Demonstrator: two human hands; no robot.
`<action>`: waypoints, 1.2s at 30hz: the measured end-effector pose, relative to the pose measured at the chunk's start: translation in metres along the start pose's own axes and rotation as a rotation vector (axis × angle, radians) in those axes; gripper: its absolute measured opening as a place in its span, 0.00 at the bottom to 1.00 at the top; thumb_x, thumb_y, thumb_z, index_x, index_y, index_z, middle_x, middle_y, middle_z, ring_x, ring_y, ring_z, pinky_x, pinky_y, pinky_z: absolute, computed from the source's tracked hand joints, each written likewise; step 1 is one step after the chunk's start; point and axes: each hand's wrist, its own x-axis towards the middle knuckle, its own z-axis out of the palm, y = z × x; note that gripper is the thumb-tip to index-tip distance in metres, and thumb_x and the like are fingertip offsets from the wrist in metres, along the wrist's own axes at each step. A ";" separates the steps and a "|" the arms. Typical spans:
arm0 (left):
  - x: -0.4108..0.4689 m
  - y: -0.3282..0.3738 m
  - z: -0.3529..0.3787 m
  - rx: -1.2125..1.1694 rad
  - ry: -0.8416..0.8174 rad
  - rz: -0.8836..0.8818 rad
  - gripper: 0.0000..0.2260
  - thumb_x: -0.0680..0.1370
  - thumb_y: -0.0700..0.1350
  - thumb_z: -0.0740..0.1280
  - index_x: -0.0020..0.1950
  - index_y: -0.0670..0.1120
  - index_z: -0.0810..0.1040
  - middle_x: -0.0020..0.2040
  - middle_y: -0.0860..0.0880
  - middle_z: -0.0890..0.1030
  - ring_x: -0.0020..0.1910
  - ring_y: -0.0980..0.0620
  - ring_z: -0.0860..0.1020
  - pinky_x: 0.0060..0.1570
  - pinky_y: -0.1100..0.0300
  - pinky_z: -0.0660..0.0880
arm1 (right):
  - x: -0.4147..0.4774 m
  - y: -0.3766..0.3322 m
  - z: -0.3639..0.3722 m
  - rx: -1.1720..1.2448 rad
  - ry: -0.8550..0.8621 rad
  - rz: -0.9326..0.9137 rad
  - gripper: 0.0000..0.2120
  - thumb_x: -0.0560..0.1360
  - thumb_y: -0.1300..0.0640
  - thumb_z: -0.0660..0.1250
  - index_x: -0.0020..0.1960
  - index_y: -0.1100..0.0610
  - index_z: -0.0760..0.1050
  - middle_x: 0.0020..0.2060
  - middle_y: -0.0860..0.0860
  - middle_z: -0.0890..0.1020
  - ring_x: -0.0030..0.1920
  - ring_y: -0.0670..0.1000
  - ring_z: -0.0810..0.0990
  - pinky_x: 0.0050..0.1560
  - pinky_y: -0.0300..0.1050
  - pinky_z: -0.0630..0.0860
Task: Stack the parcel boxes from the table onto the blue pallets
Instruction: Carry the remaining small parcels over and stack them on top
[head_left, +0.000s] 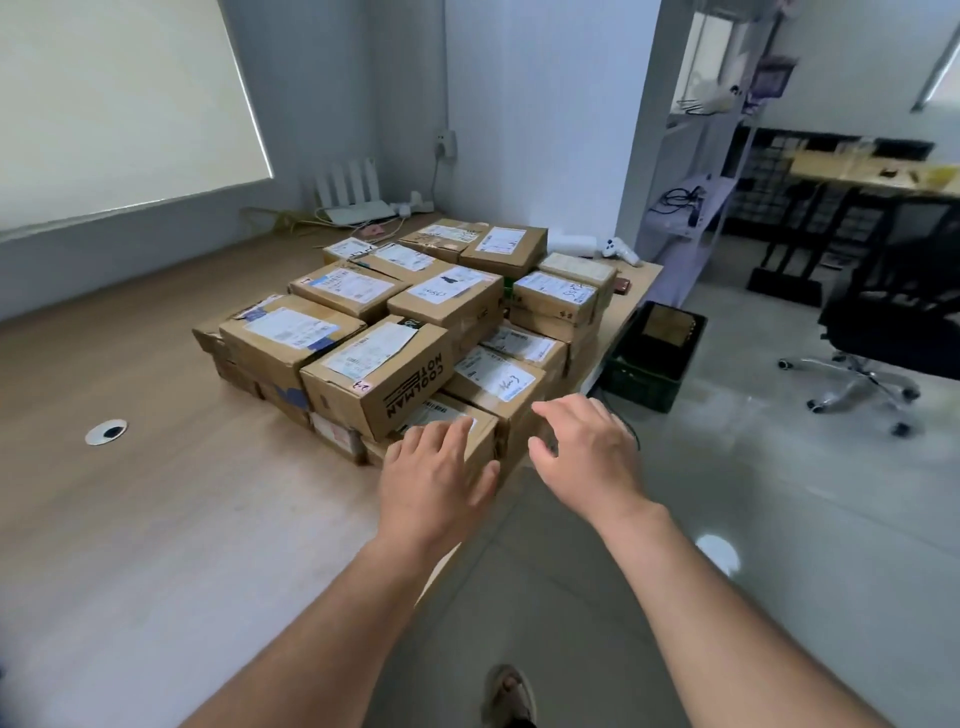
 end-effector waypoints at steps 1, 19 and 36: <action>0.014 0.006 0.006 -0.007 -0.003 0.010 0.27 0.78 0.63 0.54 0.74 0.54 0.59 0.68 0.53 0.70 0.67 0.51 0.65 0.64 0.57 0.61 | 0.010 0.011 0.000 -0.008 -0.005 0.019 0.16 0.68 0.57 0.73 0.55 0.57 0.81 0.47 0.54 0.82 0.48 0.58 0.80 0.49 0.51 0.76; 0.272 0.067 0.107 -0.102 -0.057 -0.065 0.29 0.78 0.64 0.52 0.74 0.51 0.60 0.69 0.51 0.70 0.67 0.50 0.67 0.64 0.56 0.65 | 0.231 0.164 0.047 -0.091 -0.120 0.086 0.18 0.76 0.51 0.65 0.65 0.53 0.74 0.59 0.52 0.78 0.60 0.53 0.73 0.60 0.48 0.69; 0.337 0.124 0.153 -0.349 -0.157 -0.601 0.36 0.75 0.69 0.52 0.76 0.48 0.55 0.69 0.47 0.69 0.68 0.48 0.67 0.62 0.50 0.70 | 0.310 0.248 0.087 0.057 -0.409 0.021 0.22 0.81 0.45 0.56 0.70 0.54 0.67 0.64 0.53 0.73 0.64 0.54 0.71 0.57 0.47 0.71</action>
